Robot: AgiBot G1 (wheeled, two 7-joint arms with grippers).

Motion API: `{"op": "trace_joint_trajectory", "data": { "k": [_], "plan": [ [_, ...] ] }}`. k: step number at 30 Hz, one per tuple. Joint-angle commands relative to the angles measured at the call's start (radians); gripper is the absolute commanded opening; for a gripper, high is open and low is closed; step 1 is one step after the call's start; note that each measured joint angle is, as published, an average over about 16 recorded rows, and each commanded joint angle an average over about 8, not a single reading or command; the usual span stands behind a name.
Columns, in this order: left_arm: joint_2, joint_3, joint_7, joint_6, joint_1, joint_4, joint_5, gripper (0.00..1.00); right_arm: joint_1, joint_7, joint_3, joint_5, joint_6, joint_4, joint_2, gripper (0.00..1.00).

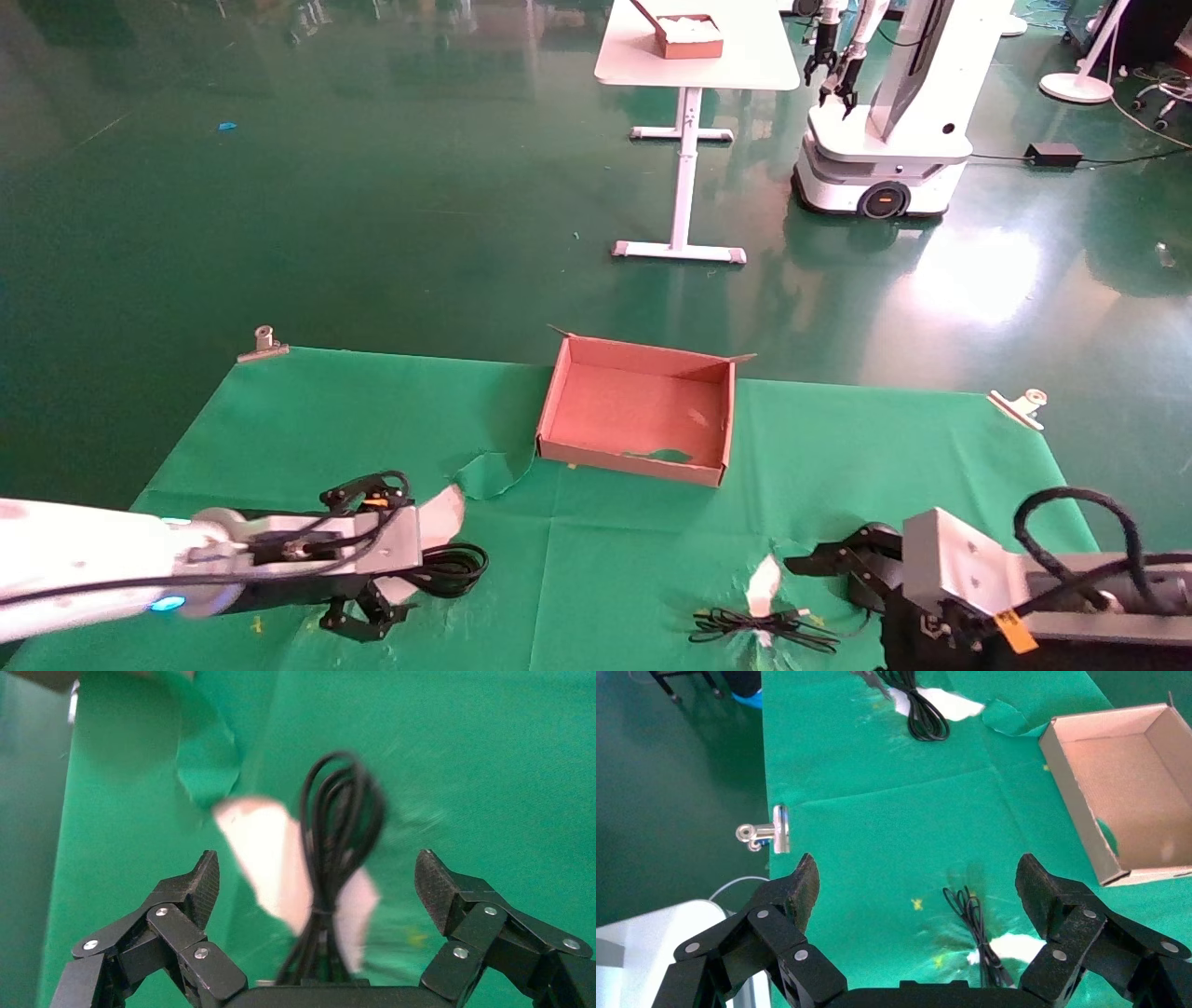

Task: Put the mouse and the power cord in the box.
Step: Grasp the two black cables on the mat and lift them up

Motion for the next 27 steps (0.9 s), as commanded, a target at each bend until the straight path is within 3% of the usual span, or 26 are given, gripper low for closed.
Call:
{"op": "trace_joint_trajectory", "data": {
  "k": [1,7,17,22,27],
  "plan": [
    [0.04,0.029,-0.025,-0.038,0.004,0.014,0.099,1.0,-0.011,0.002,0.003,0.006,0.004,-0.002,0.006,1.0],
    [0.085,0.061,-0.057,-0.08,0.01,0.051,0.231,1.0,-0.032,0.008,0.01,0.022,0.015,0.004,0.016,1.0],
    [0.126,0.083,-0.108,-0.135,0.039,0.09,0.355,1.0,-0.033,0.007,0.001,-0.011,0.026,0.015,0.018,1.0],
    [0.132,0.084,-0.122,-0.138,0.041,0.093,0.371,1.0,0.006,-0.004,-0.04,-0.143,0.044,0.026,-0.007,1.0],
    [0.133,0.084,-0.126,-0.137,0.042,0.09,0.374,1.0,0.092,0.025,-0.127,-0.383,0.072,0.01,-0.097,1.0]
  ]
}}
